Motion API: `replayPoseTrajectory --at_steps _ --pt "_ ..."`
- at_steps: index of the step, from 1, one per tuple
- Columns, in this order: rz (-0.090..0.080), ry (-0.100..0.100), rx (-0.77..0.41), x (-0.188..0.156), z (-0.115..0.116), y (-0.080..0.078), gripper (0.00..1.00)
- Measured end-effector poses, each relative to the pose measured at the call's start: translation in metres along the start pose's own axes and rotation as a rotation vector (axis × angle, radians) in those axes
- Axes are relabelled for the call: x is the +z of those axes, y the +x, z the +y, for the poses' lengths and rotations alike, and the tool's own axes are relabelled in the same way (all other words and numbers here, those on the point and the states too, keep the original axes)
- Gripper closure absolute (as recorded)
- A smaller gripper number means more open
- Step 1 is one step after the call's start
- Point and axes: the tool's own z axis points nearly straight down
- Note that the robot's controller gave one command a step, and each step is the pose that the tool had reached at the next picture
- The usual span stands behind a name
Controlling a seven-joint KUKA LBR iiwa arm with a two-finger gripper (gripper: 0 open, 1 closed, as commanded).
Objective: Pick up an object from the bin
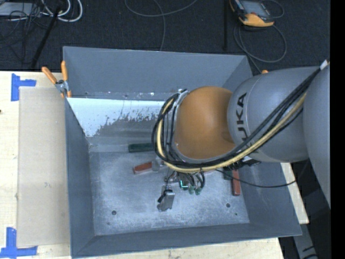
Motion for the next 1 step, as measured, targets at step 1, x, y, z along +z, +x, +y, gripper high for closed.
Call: replayPoseTrajectory --at_steps 1 --pt "-0.010 -0.001 -0.072 0.0731 0.0230 -0.0683 0.00"
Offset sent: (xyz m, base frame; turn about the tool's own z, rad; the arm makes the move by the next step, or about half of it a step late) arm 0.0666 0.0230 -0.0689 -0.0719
